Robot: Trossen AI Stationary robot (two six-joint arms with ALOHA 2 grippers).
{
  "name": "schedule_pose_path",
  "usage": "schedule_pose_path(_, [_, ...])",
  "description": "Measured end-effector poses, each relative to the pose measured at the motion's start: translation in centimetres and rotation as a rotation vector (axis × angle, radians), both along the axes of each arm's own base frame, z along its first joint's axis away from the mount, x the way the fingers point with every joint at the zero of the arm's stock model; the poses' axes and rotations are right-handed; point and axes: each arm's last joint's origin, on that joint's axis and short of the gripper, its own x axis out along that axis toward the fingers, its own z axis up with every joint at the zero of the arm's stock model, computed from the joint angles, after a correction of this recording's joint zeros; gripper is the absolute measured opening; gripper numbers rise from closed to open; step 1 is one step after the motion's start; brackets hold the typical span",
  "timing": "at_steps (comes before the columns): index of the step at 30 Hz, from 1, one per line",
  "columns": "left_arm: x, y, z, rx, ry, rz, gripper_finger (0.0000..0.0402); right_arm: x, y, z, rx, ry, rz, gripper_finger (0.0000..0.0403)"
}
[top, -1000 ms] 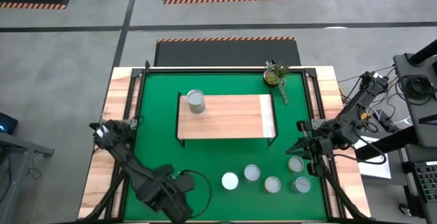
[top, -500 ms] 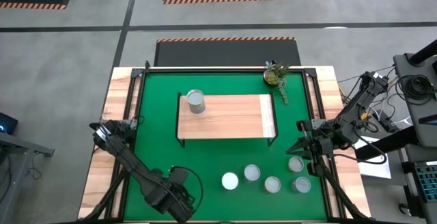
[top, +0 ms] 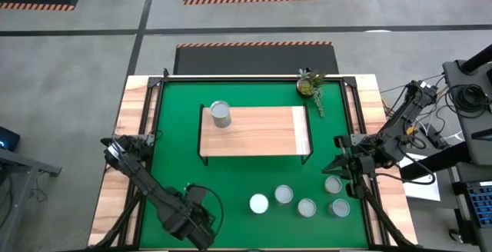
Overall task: Pick and place cans onto a shelf
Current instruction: Put the canned pears on the shelf
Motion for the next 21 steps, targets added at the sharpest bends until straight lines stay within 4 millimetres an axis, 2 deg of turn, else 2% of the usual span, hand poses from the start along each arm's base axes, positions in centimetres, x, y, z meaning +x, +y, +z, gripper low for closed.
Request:
schedule_pose_path(5, [-0.1, 0.1, -0.4, 0.013, 0.007, -0.001, 0.0336, 0.0, 0.0, 0.0, 0.001, 0.001, 0.001, 0.0009])
schedule_pose_path(12, [-0.1, 0.1, -1.7, 0.020, 0.017, -0.004, 0.0326, 0.0, 0.0, 0.0, 0.000, 0.004, 0.001, 0.0009])
schedule_pose_path(21, [-0.2, 0.2, -1.8, 0.023, 0.020, -0.004, 0.0325, 0.0, 0.0, 0.0, 0.000, 0.004, 0.001, 0.0009])
